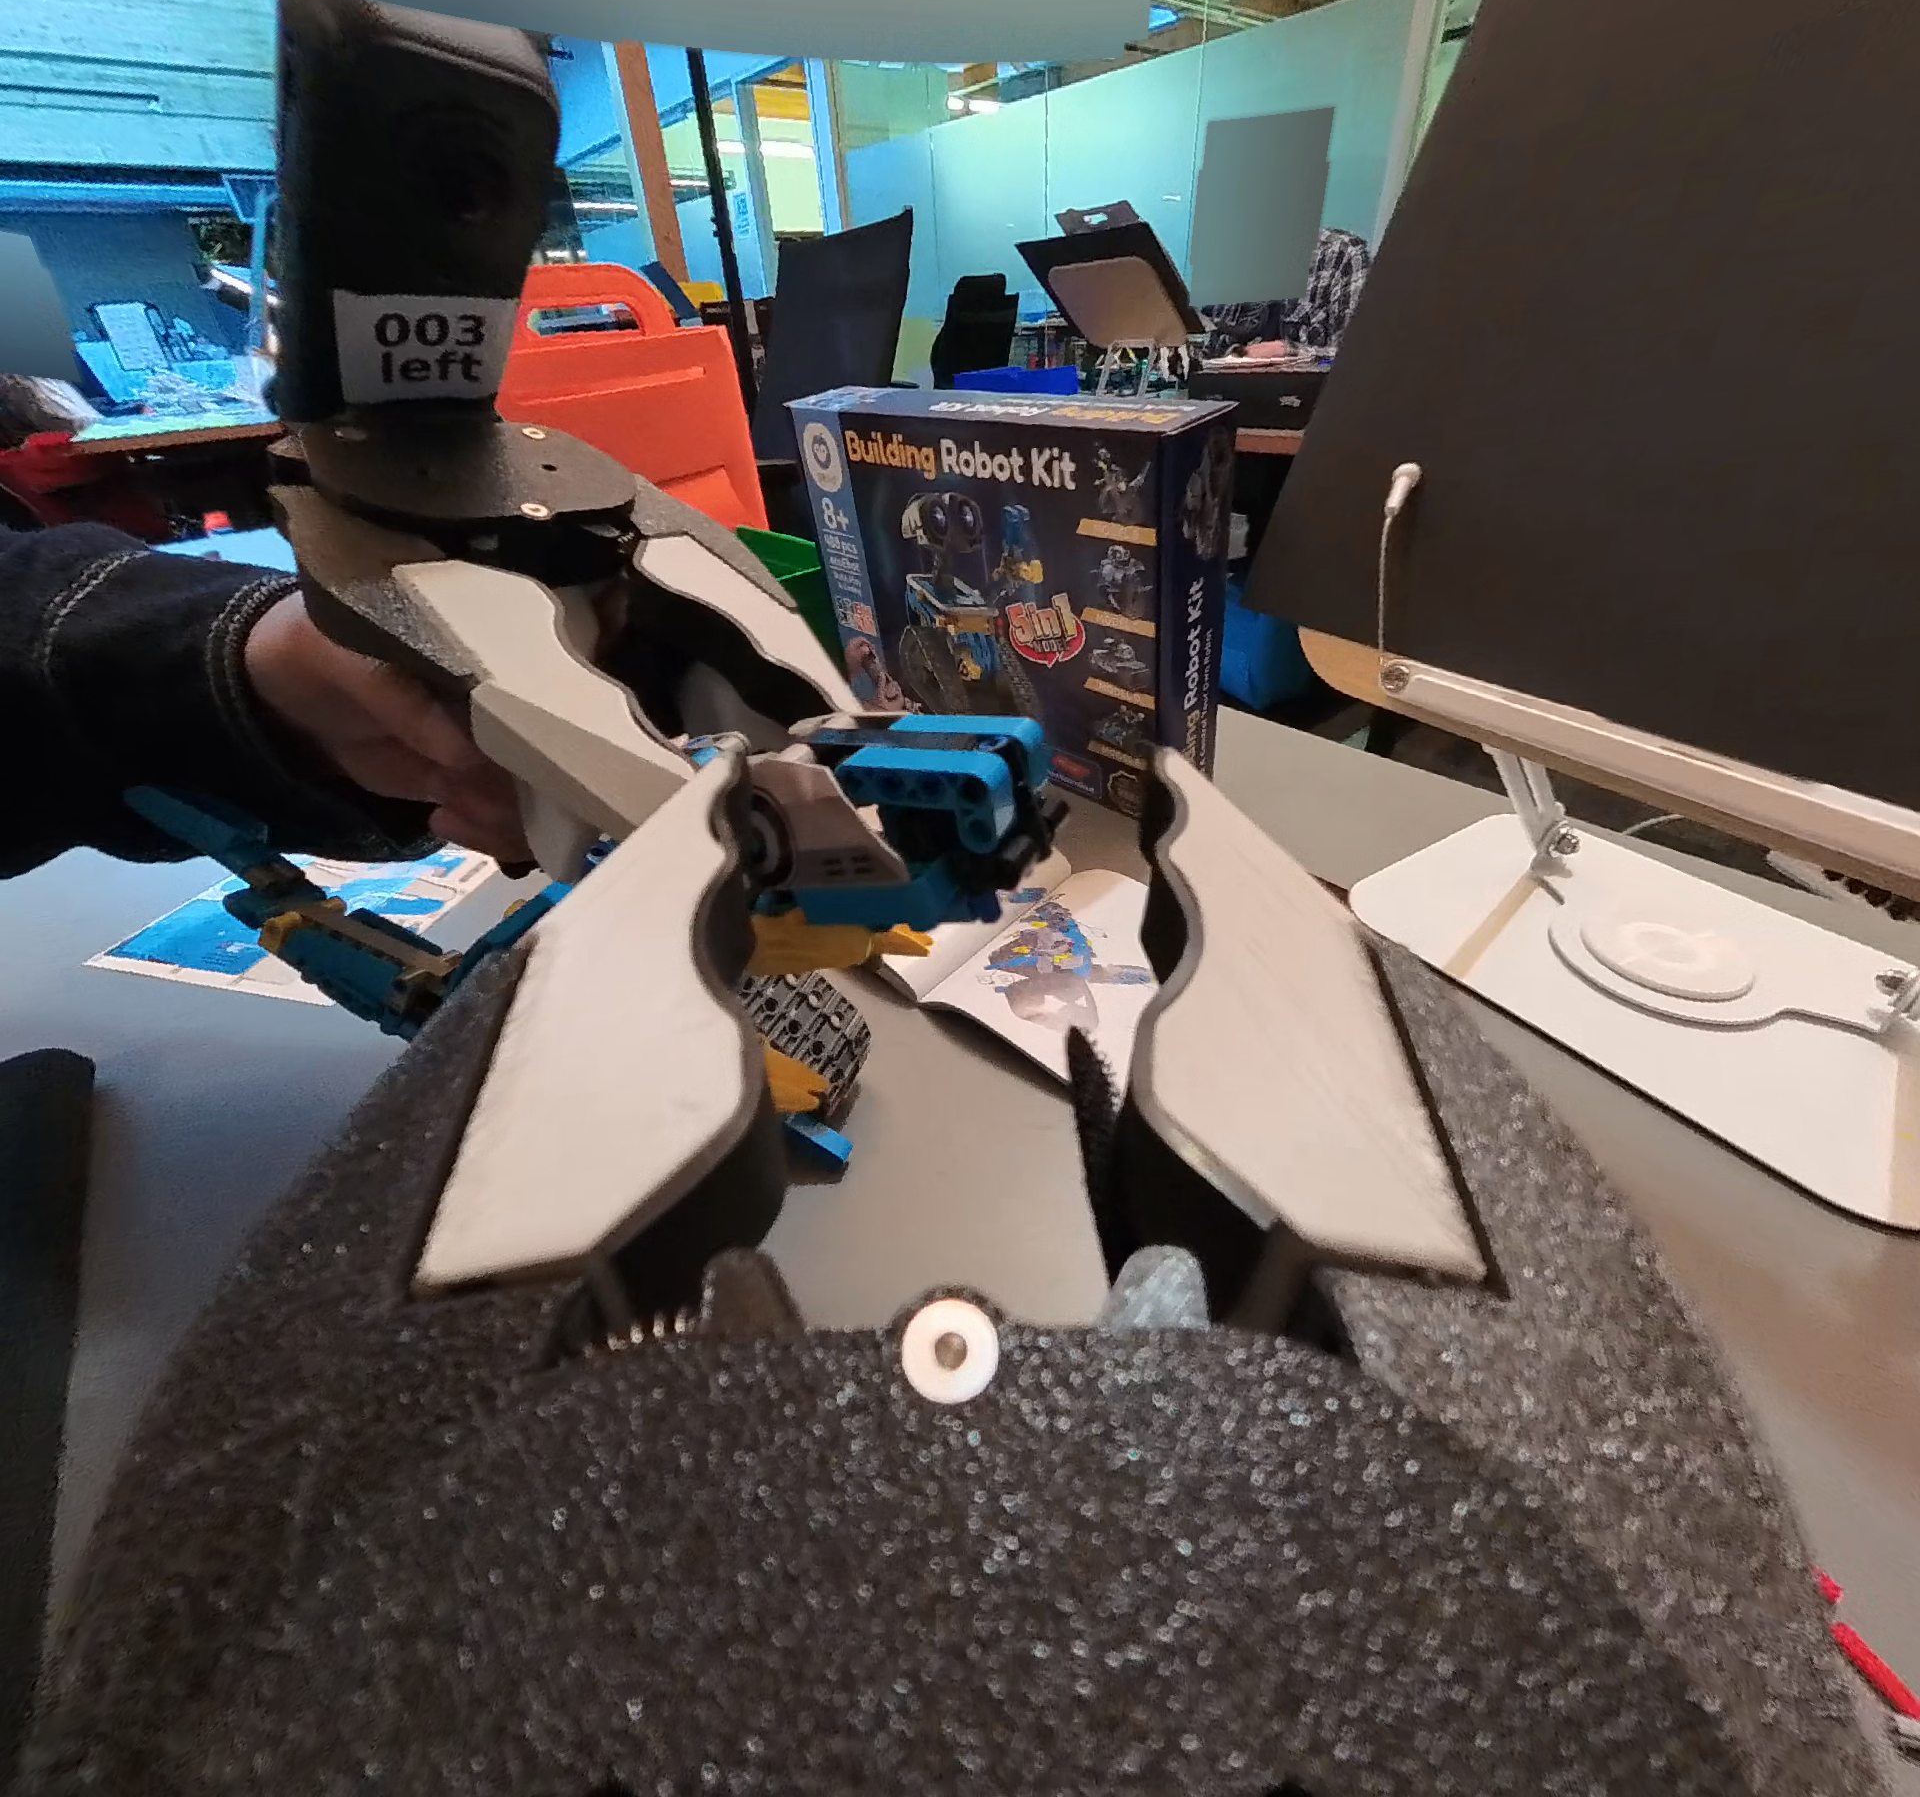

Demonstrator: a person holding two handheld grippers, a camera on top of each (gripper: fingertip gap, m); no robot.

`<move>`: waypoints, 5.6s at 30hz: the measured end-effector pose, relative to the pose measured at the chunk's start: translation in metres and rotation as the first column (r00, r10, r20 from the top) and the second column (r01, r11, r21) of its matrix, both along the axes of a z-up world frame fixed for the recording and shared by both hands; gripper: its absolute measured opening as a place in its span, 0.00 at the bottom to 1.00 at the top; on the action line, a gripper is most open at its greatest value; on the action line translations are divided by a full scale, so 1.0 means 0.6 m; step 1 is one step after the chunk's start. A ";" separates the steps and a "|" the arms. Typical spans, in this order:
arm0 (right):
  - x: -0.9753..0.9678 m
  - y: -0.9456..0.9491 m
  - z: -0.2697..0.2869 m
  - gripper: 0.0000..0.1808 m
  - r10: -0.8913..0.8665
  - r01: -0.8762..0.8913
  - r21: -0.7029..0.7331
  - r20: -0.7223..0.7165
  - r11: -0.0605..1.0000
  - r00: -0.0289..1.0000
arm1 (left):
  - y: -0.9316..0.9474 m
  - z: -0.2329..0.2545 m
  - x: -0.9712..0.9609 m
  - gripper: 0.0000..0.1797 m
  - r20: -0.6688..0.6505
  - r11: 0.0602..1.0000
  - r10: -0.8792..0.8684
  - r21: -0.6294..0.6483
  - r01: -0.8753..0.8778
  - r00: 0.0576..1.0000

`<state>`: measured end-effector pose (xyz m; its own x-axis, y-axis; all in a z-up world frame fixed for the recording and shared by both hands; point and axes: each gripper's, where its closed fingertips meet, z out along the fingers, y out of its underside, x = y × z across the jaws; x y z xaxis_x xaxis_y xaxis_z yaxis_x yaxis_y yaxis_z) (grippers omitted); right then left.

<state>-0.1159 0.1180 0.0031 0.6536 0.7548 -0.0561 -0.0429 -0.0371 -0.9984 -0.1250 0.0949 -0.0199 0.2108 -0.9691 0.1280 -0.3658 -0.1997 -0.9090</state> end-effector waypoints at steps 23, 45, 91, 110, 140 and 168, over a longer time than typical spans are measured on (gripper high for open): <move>0.041 0.007 0.004 0.39 -0.071 0.071 -0.012 -0.011 0.997 0.997 | 0.001 -0.001 0.000 0.23 -0.023 1.000 0.010 0.017 -0.010 1.000; 0.014 0.001 -0.002 0.43 -0.024 0.023 0.026 0.053 0.999 0.998 | 0.002 -0.002 0.000 0.23 -0.017 1.000 0.021 -0.012 -0.021 1.000; 0.027 0.008 0.015 0.37 -0.052 0.050 0.043 0.048 0.998 0.997 | 0.005 -0.003 0.000 0.23 -0.028 0.999 0.040 -0.006 -0.040 0.999; 0.021 0.011 0.010 0.41 -0.087 0.076 0.082 0.137 0.994 0.987 | 0.007 -0.004 0.000 0.23 -0.033 0.999 0.052 -0.008 -0.053 0.998; 0.022 0.000 0.014 0.39 -0.045 0.028 0.104 0.168 0.994 0.985 | 0.004 -0.003 0.000 0.23 -0.022 0.999 0.048 -0.014 -0.048 0.999; 0.021 -0.003 0.017 0.38 -0.052 0.036 0.107 0.155 0.994 0.987 | 0.006 -0.003 -0.001 0.23 -0.022 0.999 0.047 -0.024 -0.048 0.999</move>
<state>-0.1034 0.1161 0.0130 0.6808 0.7215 0.1263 0.1152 0.0648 -0.9912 -0.1255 0.0983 -0.0218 0.2596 -0.9545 0.1465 -0.3750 -0.2395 -0.8956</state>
